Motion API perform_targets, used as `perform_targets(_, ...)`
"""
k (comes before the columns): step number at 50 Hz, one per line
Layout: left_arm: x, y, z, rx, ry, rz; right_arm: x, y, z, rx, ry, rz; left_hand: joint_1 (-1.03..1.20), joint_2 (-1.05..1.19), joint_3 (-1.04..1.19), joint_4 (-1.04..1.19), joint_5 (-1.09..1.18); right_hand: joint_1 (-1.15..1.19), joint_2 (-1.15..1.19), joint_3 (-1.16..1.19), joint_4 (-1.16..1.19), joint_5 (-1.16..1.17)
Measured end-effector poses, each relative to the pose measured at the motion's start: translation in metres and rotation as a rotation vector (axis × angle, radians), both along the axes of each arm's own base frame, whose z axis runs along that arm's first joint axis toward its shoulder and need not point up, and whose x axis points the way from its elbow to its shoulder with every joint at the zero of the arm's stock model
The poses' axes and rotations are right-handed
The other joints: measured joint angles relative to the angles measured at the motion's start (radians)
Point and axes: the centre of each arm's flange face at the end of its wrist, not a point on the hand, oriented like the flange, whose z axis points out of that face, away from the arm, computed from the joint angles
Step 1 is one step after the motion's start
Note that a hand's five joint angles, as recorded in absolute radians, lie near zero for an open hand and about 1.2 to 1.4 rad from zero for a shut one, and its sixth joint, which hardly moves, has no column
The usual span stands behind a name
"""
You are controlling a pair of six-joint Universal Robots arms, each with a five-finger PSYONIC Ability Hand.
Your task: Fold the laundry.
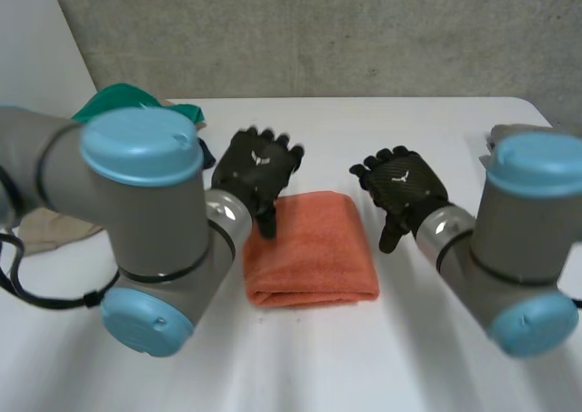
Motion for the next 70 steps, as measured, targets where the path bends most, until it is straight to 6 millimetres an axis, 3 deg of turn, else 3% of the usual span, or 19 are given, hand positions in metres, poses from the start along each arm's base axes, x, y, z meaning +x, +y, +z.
perform_targets(5, 0.0, -0.001, 0.021, -0.033, 0.06, -0.072, 0.003, 0.028, -0.008, -0.026, -0.025, 0.05, 0.0, 0.0, 0.0, 0.0, 0.0, 0.0, 0.0, 0.0, 0.0, 0.0)
perform_targets(6, 0.0, -0.002, 0.027, -0.031, 0.087, -0.115, 0.005, 0.046, -0.019, -0.029, -0.031, 0.087, 0.0, 0.0, 0.0, 0.0, 0.0, 0.0, 0.0, 0.0, 0.0, 0.0)
perform_targets(9, 0.0, -0.003, 0.03, -0.003, 0.125, -0.182, 0.009, 0.064, -0.033, -0.023, -0.033, 0.133, 0.0, 0.0, 0.0, 0.0, 0.0, 0.0, 0.0, 0.0, 0.0, 0.0)
perform_targets(14, -0.003, 0.002, 0.029, 0.08, 0.174, -0.281, 0.017, 0.074, -0.055, -0.012, -0.028, 0.182, 0.0, 0.0, 0.0, 0.0, 0.0, 0.0, 0.0, 0.0, 0.0, 0.0)
perform_targets(27, -0.004, 0.005, 0.026, 0.139, 0.189, -0.324, 0.036, 0.054, -0.086, -0.029, -0.008, 0.217, 0.0, 0.0, 0.0, 0.0, 0.0, 0.001, 0.002, 0.003, 0.003, 0.002)
perform_targets(46, -0.004, 0.005, 0.029, 0.13, 0.191, -0.321, 0.057, 0.027, -0.094, -0.069, -0.02, 0.22, 0.0, 0.0, 0.0, 0.0, 0.0, 0.183, 0.195, 0.203, 0.209, 0.085)
perform_targets(55, -0.004, 0.005, 0.029, 0.127, 0.192, -0.322, 0.064, 0.017, -0.088, -0.096, -0.042, 0.219, 0.0, 0.0, 0.0, 0.0, 0.0, 0.197, 0.196, 0.217, 0.227, 0.179)
perform_targets(60, -0.003, 0.005, 0.03, 0.125, 0.193, -0.321, 0.068, 0.013, -0.085, -0.111, -0.053, 0.222, 0.0, 0.0, 0.0, 0.0, 0.0, 0.341, 0.361, 0.359, 0.366, 0.33)
perform_targets(64, -0.003, 0.004, 0.031, 0.123, 0.195, -0.32, 0.073, 0.009, -0.086, -0.116, -0.061, 0.244, 0.0, 0.0, 0.0, 0.0, 0.0, 0.736, 0.8, 0.79, 0.793, 0.748)
perform_targets(66, -0.003, 0.004, 0.032, 0.122, 0.195, -0.32, 0.075, 0.009, -0.088, -0.114, -0.063, 0.258, 0.0, 0.0, 0.0, 0.0, 0.0, 0.784, 0.922, 0.914, 0.924, 0.854)
perform_targets(70, -0.003, 0.004, 0.033, 0.12, 0.198, -0.319, 0.077, 0.006, -0.089, -0.109, -0.068, 0.276, 0.0, 0.0, 0.0, 0.0, 0.0, 0.787, 0.934, 0.94, 0.977, 0.864)
